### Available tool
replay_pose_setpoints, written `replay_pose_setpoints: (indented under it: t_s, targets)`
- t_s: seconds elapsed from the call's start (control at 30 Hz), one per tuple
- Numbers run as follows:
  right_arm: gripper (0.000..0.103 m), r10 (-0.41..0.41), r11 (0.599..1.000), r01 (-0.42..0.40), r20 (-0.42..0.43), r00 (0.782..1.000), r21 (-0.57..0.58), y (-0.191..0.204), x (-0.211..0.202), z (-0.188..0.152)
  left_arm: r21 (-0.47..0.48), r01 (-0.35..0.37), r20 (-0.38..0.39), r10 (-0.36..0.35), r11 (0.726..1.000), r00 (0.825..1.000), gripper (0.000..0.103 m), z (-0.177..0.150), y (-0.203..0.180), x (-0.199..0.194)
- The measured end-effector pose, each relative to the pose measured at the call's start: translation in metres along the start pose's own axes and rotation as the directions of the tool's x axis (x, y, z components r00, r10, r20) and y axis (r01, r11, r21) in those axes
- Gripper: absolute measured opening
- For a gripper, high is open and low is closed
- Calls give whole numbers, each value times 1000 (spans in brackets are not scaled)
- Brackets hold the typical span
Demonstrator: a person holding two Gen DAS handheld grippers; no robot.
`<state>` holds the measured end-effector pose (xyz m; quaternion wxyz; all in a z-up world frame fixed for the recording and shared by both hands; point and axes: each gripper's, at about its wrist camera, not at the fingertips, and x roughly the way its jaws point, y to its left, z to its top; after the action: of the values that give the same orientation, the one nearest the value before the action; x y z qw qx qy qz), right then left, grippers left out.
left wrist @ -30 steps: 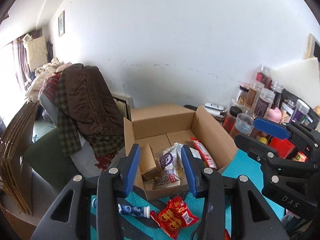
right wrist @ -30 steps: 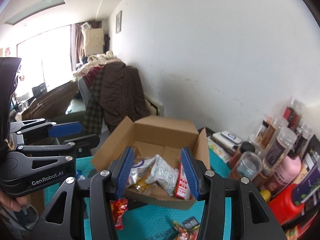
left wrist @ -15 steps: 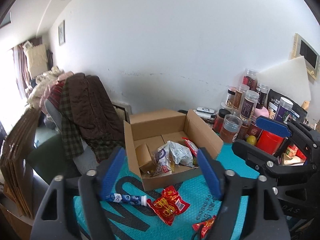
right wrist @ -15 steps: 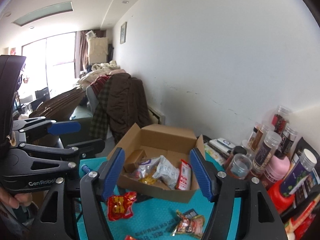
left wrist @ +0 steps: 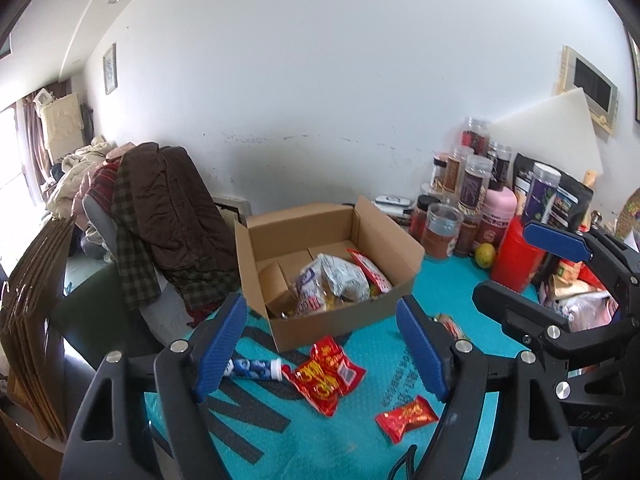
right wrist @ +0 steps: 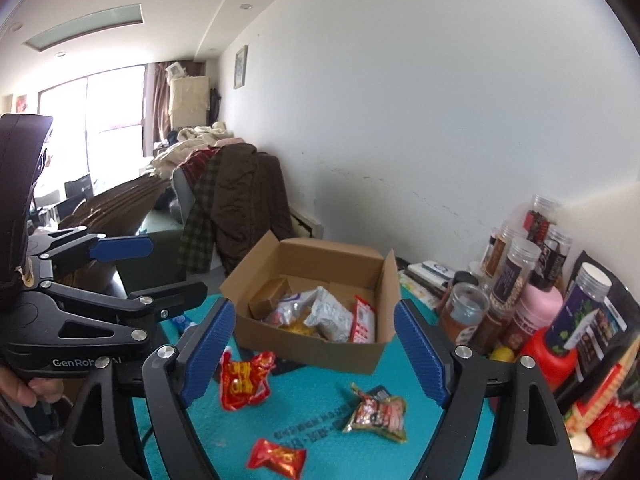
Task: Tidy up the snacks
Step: 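Withdraw both tools from the box toward the remaining snacks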
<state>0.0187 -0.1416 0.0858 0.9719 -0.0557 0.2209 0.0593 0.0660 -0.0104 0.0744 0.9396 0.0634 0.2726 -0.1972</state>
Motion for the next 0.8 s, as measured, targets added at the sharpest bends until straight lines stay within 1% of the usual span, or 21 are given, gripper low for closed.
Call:
replay_pose_setpoints:
  t_s: [0.17,0.33,0.43,0.57,0.8]
  targets:
    - [83,6,1000,-6,-21,1000,22,2,-4,-17,8,6,-6,-6,1000,1000,77,-14,-5,-5]
    - [83,3,999,-1,-59,998,39,5,-2,-36,15,1,-18,0,1000,1000,77,-30,-7,-1]
    - [83,14,998,-9,-84,996,61,7,1,-50,-7,30,-51,-30,1000,998,77,-42,-6,6]
    - [83,41,995,-29,-121,992,97,10,8,-66,-46,80,-96,-84,996,992,77,-58,0,18]
    - [83,51,990,-24,-195,979,140,12,28,-94,-83,85,-142,-96,993,985,77,-84,5,33]
